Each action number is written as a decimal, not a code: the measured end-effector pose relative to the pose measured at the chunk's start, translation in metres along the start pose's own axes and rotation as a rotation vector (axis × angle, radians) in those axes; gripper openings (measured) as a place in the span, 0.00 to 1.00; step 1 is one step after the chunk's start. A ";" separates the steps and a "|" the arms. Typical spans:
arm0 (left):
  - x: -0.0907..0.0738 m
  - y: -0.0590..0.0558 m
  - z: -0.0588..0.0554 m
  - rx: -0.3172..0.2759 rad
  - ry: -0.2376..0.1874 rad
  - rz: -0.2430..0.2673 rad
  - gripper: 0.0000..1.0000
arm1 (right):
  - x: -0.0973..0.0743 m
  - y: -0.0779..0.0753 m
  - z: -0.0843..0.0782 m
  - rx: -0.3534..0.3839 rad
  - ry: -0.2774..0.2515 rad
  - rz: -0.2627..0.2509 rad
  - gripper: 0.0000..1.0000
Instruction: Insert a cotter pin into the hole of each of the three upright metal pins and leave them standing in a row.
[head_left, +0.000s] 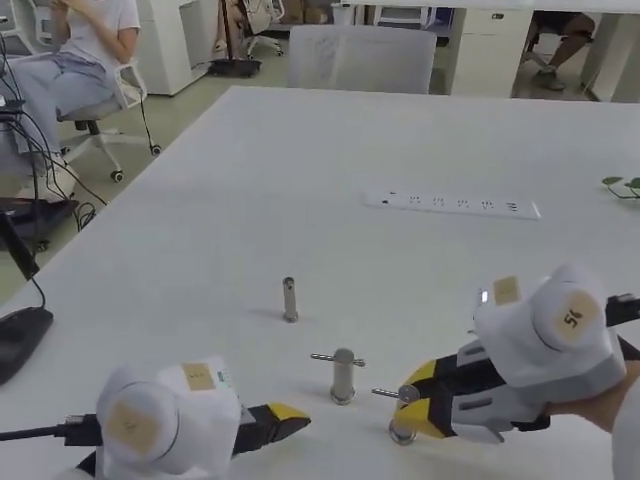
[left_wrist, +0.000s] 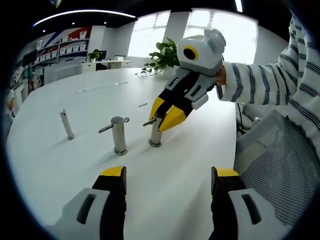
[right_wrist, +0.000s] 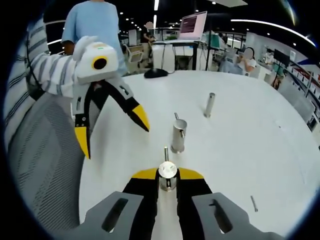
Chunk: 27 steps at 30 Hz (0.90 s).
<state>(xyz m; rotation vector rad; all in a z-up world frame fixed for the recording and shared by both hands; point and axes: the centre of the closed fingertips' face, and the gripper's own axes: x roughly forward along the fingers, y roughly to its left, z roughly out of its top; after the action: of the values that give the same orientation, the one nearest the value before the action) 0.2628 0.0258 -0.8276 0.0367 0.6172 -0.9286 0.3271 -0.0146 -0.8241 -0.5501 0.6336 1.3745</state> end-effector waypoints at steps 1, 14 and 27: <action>0.000 0.000 0.000 -0.002 -0.001 0.001 0.69 | 0.000 -0.001 0.000 0.000 0.000 -0.001 0.12; -0.007 0.008 0.002 -0.020 -0.011 0.024 0.69 | -0.004 -0.023 -0.002 -0.009 -0.001 -0.015 0.12; -0.013 0.017 -0.001 -0.032 -0.007 0.055 0.68 | -0.006 -0.030 -0.005 -0.058 -0.009 0.038 0.12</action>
<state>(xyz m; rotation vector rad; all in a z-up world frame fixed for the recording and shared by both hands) 0.2692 0.0457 -0.8253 0.0222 0.6215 -0.8656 0.3564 -0.0261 -0.8236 -0.5799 0.6014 1.4343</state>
